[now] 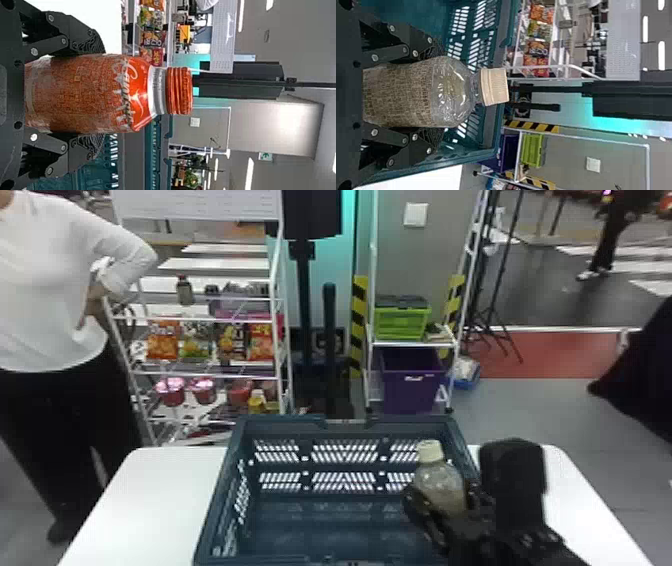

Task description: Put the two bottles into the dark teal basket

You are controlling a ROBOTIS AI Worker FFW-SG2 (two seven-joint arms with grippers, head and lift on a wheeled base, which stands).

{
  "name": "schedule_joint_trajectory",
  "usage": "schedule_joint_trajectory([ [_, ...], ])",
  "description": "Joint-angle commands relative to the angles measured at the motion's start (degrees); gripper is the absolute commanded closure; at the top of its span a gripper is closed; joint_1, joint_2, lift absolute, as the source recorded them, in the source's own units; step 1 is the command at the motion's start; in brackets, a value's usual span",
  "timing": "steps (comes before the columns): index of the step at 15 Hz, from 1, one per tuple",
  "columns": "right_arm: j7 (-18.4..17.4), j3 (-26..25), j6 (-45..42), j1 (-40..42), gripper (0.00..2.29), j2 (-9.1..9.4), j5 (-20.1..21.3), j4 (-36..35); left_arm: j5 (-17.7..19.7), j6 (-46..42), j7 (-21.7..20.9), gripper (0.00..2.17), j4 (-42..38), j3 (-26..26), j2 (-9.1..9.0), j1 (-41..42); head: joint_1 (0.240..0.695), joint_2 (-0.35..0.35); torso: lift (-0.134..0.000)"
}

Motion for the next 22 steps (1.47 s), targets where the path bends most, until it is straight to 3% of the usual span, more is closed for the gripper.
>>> schedule_joint_trajectory([
  [1, -0.2, 2.9, 9.8, -8.8, 1.54, 0.66, -0.6, 5.3, 0.1, 0.0, 0.0, 2.12, 1.0, 0.2, -0.32, -0.5, 0.499, 0.000, 0.000],
  [6, -0.2, 5.6, 9.7, -20.0, 1.54, 5.02, -4.7, 24.2, 0.2, 0.0, 0.0, 2.12, 2.3, 0.2, -0.32, -1.1, 0.499, 0.000, 0.000],
  [10, -0.2, 6.0, 9.7, -25.1, 1.50, 5.02, -8.1, 32.6, 0.6, 0.0, 0.0, 2.12, 2.7, 0.5, -0.32, -1.4, 0.499, 0.000, 0.000],
  [11, -0.2, 6.1, 9.8, -25.5, 1.21, 5.02, -8.1, 32.7, 0.6, 0.0, 0.0, 2.12, 2.7, 0.6, -0.32, -1.5, 0.499, 0.000, 0.000],
  [13, -0.2, 6.1, 11.1, -25.7, 0.03, 5.02, -8.1, 32.6, 0.6, 0.6, 0.0, 2.12, 2.7, 0.6, -0.32, -1.7, 0.499, 0.000, 0.000],
  [17, -0.1, 5.7, 11.6, -25.0, 0.01, 5.02, -8.2, 30.2, 0.6, 1.4, 0.0, 2.12, 2.5, 0.5, -0.32, -2.0, 0.499, 0.000, 0.000],
  [18, 0.0, 5.5, 8.1, -23.8, 0.02, 5.02, -8.1, 28.3, 0.4, 2.1, 0.5, 2.12, 2.4, 0.5, -0.32, -2.1, 0.499, 0.000, 0.000],
  [22, 0.5, 3.3, -14.2, -12.7, 0.02, -1.01, -8.2, 19.7, 0.5, 3.2, 0.6, 2.12, 1.8, 0.8, -0.32, -2.4, 0.499, 0.000, 0.000],
])
